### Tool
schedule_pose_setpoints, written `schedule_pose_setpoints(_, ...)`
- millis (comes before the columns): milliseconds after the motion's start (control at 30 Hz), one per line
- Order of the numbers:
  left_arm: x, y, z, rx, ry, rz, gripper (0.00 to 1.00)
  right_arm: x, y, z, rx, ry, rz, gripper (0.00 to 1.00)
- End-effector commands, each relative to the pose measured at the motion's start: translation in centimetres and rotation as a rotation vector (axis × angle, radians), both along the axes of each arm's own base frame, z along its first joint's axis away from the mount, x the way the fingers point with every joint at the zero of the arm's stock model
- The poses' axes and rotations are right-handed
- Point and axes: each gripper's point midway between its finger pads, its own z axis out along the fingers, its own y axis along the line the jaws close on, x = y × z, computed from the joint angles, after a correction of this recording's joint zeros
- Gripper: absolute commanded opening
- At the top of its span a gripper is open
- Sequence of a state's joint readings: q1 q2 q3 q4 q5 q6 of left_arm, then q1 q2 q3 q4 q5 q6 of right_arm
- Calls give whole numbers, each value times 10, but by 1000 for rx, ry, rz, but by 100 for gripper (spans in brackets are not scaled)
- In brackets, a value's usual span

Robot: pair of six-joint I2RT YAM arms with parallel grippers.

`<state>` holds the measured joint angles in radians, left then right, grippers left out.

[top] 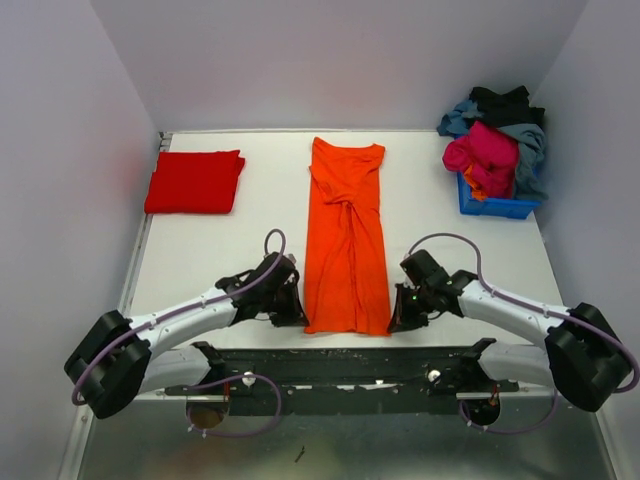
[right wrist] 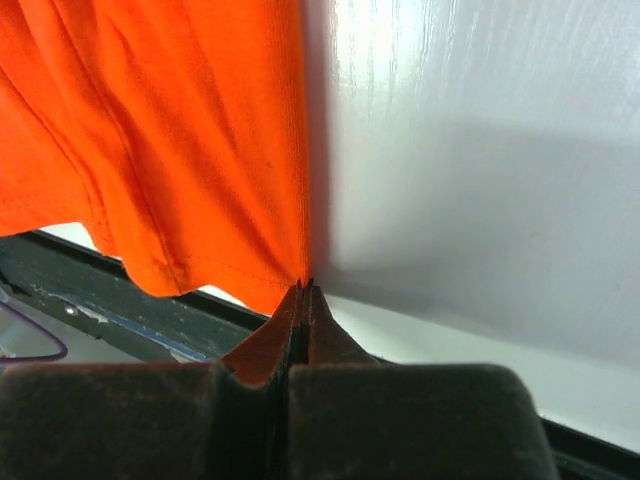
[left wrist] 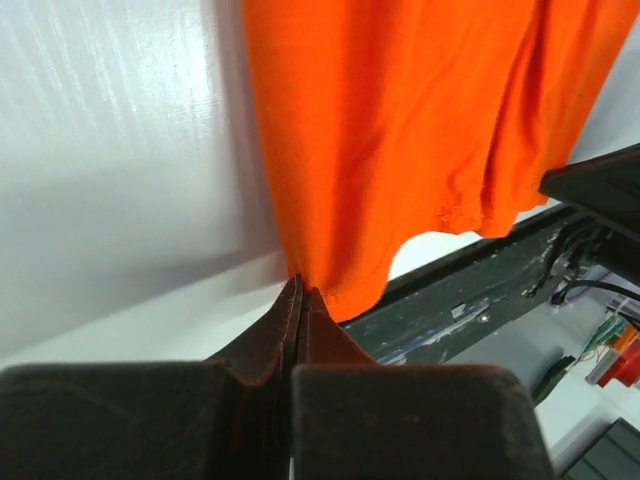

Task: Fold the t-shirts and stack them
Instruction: Grab the bottom of the folded rectangular tshirt with both arms, then fold the folded rectangular tshirt in 1/3 of the way

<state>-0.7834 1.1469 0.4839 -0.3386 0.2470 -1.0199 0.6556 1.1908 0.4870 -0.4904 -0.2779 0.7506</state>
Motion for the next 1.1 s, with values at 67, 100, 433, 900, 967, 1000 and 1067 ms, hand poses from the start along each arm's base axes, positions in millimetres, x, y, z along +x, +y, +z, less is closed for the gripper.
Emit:
schedule_pose_setpoints(67, 6, -2, 36, -25, -61, -6, 0, 2, 1, 31, 9, -35, 14, 1)
schedule_pose_setpoints(100, 9, -4, 40, -31, -66, -5, 0, 3, 1, 35, 9, -42, 16, 1)
schedule_pose_setpoints(433, 76, -14, 97, -106, -235, 11, 0, 62, 10, 84, -53, -213, 23, 1)
schedule_pose_setpoints(900, 229, -6, 120, -71, -429, 155, 0, 207, 15, 115, -144, -374, -78, 1)
schedule_pose_setpoints(967, 245, -10, 117, -73, -428, 157, 0, 225, 14, 113, -159, -372, -89, 1)
schedule_pose_setpoints(1000, 253, -10, 114, -60, -425, 160, 0, 233, 9, 111, -172, -372, -103, 1)
schedule_pose_setpoints(1067, 267, -13, 110, -47, -423, 163, 0, 247, 3, 109, -181, -371, -126, 1)
